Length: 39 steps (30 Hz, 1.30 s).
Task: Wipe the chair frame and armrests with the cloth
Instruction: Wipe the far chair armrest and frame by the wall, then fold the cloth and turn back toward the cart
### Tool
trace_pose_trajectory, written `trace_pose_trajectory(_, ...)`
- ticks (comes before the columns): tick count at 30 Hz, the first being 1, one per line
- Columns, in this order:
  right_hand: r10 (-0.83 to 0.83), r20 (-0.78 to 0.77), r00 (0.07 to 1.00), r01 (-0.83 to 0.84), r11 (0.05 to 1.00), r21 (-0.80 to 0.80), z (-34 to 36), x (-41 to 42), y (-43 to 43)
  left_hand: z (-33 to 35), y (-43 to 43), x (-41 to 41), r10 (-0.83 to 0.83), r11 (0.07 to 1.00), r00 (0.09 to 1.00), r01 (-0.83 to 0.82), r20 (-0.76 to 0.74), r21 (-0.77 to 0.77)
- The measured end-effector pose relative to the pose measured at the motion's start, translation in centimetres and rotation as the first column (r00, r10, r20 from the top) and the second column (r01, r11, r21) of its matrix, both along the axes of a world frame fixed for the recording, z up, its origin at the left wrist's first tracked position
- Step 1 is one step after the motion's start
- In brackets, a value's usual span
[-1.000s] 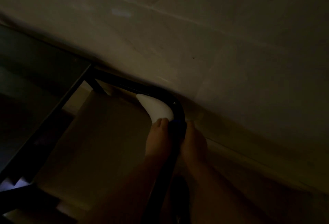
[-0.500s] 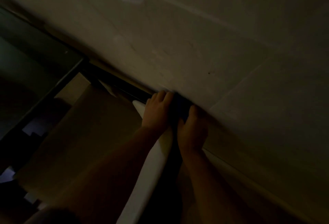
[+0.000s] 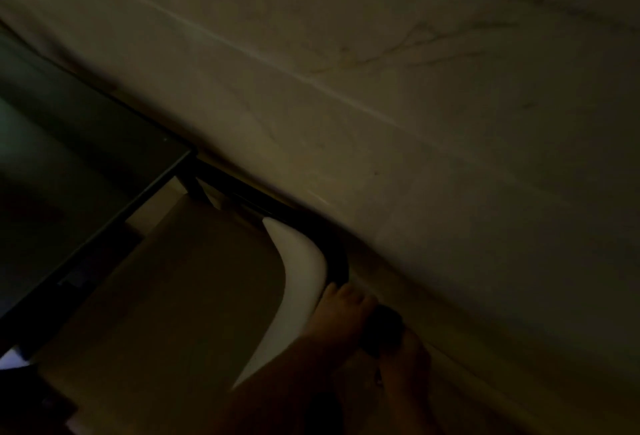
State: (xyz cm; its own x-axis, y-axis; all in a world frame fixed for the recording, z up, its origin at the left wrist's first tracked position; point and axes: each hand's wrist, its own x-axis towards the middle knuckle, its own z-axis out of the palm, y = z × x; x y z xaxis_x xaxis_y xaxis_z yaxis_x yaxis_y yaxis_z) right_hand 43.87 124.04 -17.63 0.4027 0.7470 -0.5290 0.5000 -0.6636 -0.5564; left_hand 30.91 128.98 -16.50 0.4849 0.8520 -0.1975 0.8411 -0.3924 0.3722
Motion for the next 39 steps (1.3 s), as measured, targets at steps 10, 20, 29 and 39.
trace_pose_trajectory(10,0.364,0.027,0.931,-0.363,0.912,0.19,11.5,-1.8,-8.6,8.9,-13.0,-6.0,0.252,0.968,0.93,-0.242,0.269,-0.072)
trace_pose_trajectory(20,0.666,0.125,0.736,-0.668,0.682,0.299,18.6,-8.6,-18.9,18.9,-26.5,-15.7,0.314,0.937,0.881,-0.348,0.354,0.035)
trace_pose_trajectory(29,0.99,-0.016,0.141,-0.951,0.14,0.274,19.0,-21.0,-24.0,18.6,-42.9,-23.8,0.774,0.579,0.544,-0.816,0.323,-0.012)
trace_pose_trajectory(39,0.735,-0.057,-0.675,-0.72,-0.64,0.269,19.0,-30.6,-41.8,19.1,-68.1,-17.2,0.944,-0.211,-0.209,-0.977,0.255,-0.019)
